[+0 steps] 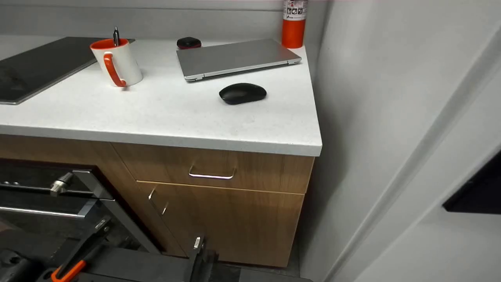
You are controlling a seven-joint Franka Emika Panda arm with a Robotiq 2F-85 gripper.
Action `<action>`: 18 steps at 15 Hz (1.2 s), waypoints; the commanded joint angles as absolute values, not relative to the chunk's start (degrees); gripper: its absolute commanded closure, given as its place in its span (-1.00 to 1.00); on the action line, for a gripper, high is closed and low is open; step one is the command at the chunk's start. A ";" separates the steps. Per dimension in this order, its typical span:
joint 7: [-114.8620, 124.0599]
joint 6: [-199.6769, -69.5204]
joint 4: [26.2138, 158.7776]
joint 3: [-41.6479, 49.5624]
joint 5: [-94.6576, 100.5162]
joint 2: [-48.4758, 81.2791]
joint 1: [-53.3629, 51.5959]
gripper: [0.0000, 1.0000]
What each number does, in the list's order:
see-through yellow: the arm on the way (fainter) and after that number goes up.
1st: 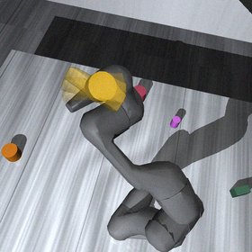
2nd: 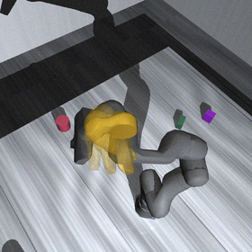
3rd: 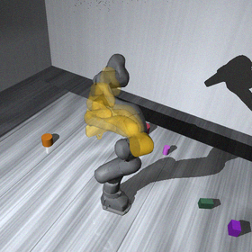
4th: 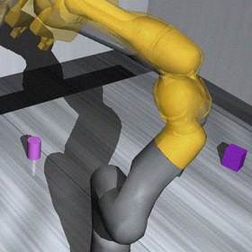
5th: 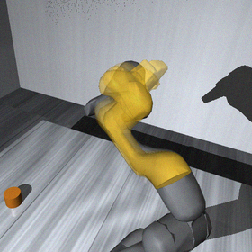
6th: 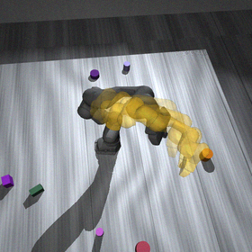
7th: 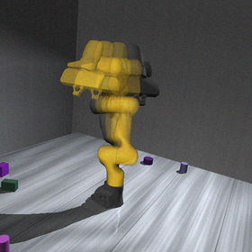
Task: Put the pen on the counter
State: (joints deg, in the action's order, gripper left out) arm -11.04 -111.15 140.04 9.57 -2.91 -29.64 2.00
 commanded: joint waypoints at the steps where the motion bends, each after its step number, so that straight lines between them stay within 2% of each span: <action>1: -12.40 -116.97 140.28 7.99 -8.91 -28.76 -1.02 -1.00; 8: -10.06 -137.07 138.66 -0.51 -16.23 -21.07 -8.60 -1.00; 18: -10.19 -135.42 137.88 -1.99 -14.97 -19.32 -9.58 -1.00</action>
State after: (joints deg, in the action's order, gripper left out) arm -10.27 -135.61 138.01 -1.84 -14.99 -19.32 -9.73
